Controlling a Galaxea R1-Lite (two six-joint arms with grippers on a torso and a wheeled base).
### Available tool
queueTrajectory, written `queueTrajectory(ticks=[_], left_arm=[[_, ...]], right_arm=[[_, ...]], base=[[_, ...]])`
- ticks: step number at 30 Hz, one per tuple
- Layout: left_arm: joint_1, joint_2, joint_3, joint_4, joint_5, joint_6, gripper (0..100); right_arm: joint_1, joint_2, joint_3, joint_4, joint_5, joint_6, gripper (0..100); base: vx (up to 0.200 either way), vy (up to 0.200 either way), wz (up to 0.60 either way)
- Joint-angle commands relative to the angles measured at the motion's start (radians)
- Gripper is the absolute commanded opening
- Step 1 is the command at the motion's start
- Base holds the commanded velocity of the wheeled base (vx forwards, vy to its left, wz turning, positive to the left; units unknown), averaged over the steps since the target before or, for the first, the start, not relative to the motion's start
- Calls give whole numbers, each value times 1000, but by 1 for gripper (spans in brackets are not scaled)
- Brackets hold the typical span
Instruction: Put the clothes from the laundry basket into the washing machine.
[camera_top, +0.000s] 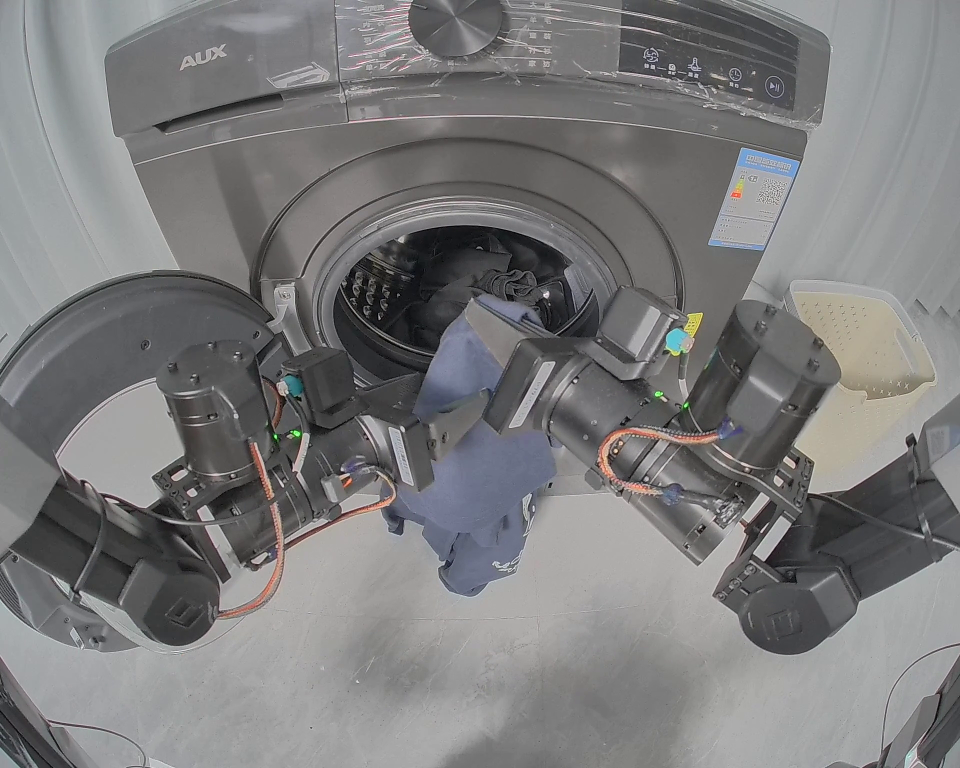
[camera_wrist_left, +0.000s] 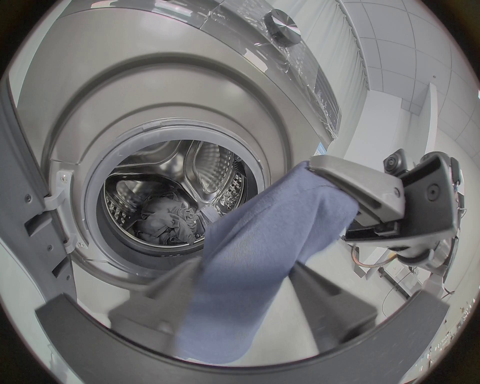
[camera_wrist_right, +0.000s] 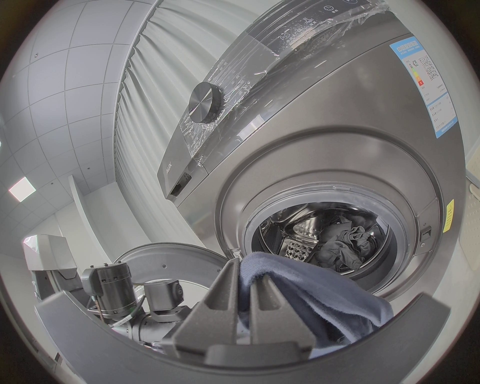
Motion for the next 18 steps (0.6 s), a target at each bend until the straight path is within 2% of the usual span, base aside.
queueTrajectory(ticks=[1, 10, 11, 15, 18], left_arm=[[2, 62, -56, -3, 2, -2, 0], [1, 36, -71, -3, 5, 1, 0], [2, 21, -65, -3, 4, 3, 0], [10, -76, -28, -3, -4, 3, 0], [24, -160, -22, -1, -9, 0, 0]], right_arm=[[1, 1, 1, -2, 1, -1, 0], [8, -1, 18, -5, 7, -1, 0], [10, -1, 21, -6, 8, -1, 100], [21, -4, 47, -8, 13, 1, 100], [19, -39, 117, -2, 27, -1, 100]], base=[[0, 0, 0], [0, 0, 0], [0, 0, 0], [0, 0, 0], [0, 0, 0]])
